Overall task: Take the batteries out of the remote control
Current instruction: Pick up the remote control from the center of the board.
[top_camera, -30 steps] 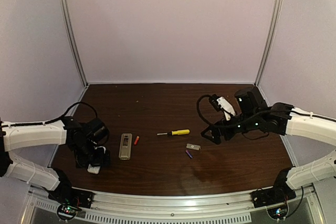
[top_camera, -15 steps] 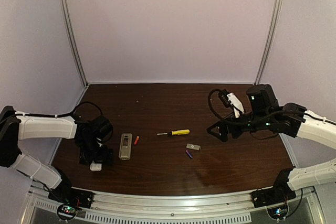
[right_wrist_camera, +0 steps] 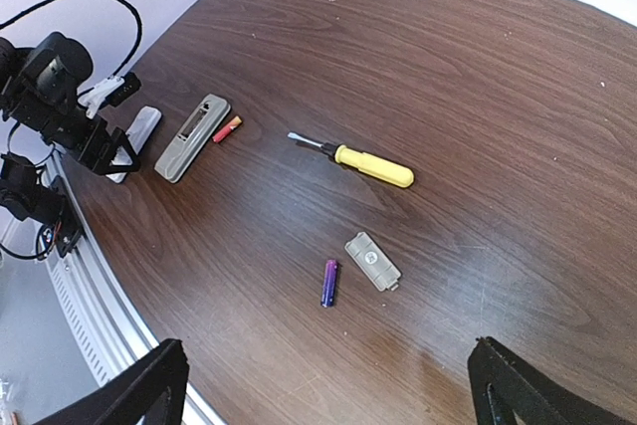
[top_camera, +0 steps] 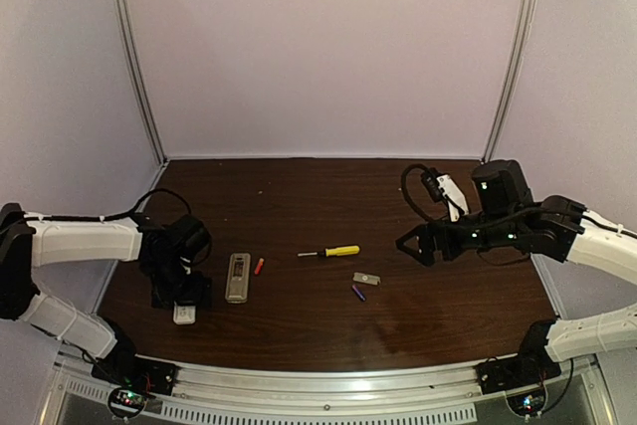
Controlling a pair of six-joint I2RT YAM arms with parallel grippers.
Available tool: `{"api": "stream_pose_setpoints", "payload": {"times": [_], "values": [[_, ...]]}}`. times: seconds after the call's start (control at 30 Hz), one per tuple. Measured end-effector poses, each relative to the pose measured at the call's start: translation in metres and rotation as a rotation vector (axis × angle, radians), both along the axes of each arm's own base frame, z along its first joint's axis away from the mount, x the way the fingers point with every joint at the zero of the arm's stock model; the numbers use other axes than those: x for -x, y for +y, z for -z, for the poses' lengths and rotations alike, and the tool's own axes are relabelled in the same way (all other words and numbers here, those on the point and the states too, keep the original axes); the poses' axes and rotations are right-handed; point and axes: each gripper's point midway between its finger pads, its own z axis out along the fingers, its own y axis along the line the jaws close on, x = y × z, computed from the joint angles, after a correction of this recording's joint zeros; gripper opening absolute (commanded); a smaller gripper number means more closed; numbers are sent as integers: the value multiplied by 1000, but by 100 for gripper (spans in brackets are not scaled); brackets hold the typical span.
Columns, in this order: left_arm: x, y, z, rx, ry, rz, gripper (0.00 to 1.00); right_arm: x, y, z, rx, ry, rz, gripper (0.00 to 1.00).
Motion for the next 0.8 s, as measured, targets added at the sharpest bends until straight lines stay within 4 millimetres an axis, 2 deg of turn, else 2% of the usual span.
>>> {"api": "stream_pose_setpoints", "payload": {"times": [0.13, 0.3, 0.53, 0.73, 0.8], "values": [[5, 4, 10, -18, 31, -16, 73, 0, -1, 1, -1, 14, 13, 100], [3, 0, 11, 0, 23, -30, 59, 3, -4, 0, -11, 29, 28, 100], [4, 0, 10, 9, 20, -64, 46, 5, -10, -10, -38, 17, 52, 100], [6, -4, -5, 49, -3, -91, 42, 4, -13, -14, -42, 1, 65, 100], [5, -10, -22, 76, -32, -96, 42, 4, -13, -14, -40, -1, 66, 100]]}}
